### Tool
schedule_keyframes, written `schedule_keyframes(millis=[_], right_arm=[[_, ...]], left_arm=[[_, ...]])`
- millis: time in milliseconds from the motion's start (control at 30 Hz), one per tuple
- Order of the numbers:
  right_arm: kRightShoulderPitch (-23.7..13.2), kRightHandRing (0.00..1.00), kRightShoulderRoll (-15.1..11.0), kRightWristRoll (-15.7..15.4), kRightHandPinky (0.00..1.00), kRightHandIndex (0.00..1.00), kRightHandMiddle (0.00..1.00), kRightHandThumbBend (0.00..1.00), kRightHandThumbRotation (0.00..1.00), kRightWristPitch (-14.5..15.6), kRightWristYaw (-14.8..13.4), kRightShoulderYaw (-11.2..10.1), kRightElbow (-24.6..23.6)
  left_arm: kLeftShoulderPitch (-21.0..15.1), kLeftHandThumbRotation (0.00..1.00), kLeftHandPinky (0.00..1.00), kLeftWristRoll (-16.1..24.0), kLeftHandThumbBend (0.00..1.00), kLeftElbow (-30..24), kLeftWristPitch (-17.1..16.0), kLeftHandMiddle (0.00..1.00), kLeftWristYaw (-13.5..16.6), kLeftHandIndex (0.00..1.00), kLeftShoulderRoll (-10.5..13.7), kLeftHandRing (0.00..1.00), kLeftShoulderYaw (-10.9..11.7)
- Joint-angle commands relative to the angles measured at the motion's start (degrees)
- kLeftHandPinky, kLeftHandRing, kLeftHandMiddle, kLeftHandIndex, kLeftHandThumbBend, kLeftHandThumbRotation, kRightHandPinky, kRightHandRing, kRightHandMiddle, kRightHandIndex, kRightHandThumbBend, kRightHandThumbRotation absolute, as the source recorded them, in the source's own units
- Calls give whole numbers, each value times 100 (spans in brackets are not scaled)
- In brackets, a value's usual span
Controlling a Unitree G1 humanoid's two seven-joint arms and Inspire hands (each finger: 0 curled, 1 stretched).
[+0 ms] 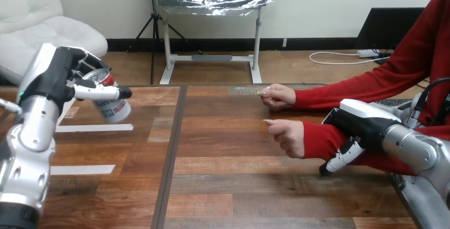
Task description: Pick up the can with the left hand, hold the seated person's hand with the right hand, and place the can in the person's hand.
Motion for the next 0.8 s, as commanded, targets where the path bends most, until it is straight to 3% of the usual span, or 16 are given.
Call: schedule_keyframes(millis=[0, 267, 767], right_arm=[[-415, 26, -6, 199, 23, 32, 32, 75, 5, -147, -113, -186, -187], [-486, 26, -15, 240, 22, 32, 31, 75, 6, -223, -122, -220, -188], [-679, 26, 0, 293, 23, 32, 31, 74, 8, -103, -58, -228, -211]], left_arm=[[-461, 0, 33, -56, 78, -466, -36, 43, -37, 46, -92, 38, 57], [-530, 0, 33, -49, 78, -414, -149, 42, -46, 45, -182, 37, 27], [-711, 0, 32, -10, 79, -270, -234, 41, -111, 44, -328, 37, -60]])
